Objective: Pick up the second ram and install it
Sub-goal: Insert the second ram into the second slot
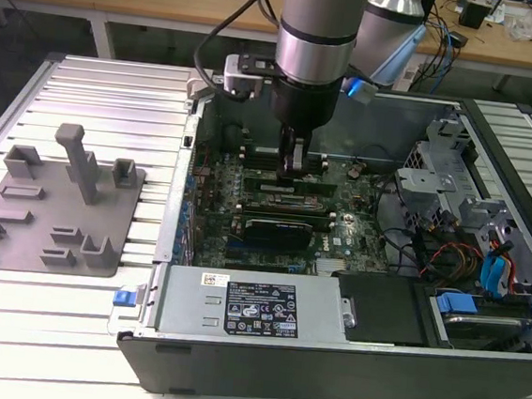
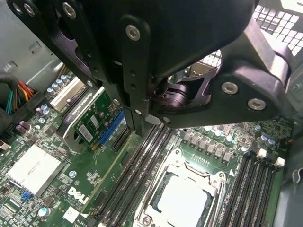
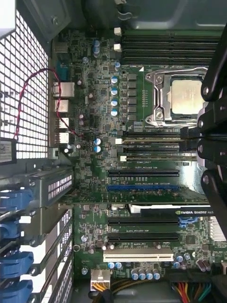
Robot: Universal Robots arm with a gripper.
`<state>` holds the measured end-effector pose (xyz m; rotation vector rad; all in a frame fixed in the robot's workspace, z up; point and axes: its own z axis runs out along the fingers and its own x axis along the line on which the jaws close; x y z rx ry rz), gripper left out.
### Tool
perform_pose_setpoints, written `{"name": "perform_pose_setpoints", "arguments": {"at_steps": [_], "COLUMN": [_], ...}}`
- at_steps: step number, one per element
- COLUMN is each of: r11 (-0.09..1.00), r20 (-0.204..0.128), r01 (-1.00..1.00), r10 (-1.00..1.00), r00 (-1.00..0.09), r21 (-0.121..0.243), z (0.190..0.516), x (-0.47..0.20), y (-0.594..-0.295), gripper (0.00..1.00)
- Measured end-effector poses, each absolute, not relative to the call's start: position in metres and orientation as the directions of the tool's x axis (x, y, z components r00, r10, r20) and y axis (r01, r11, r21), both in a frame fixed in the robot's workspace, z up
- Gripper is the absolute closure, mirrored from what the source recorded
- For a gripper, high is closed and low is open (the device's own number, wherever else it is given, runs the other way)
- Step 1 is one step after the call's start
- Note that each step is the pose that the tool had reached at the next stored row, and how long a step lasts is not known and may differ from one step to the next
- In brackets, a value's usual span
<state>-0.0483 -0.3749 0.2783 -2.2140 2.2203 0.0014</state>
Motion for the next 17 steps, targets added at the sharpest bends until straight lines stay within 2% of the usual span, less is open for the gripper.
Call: {"name": "perform_pose_setpoints", "arguments": {"at_steps": [17], "r11": [0.003], "r20": [-0.006], "r01": [-1.0], "r10": [-1.0], "r00": [-0.003], "r21": [-0.004], "z": [0.256], "x": [-0.046], "y": [-0.375], "gripper": [0.91]}}
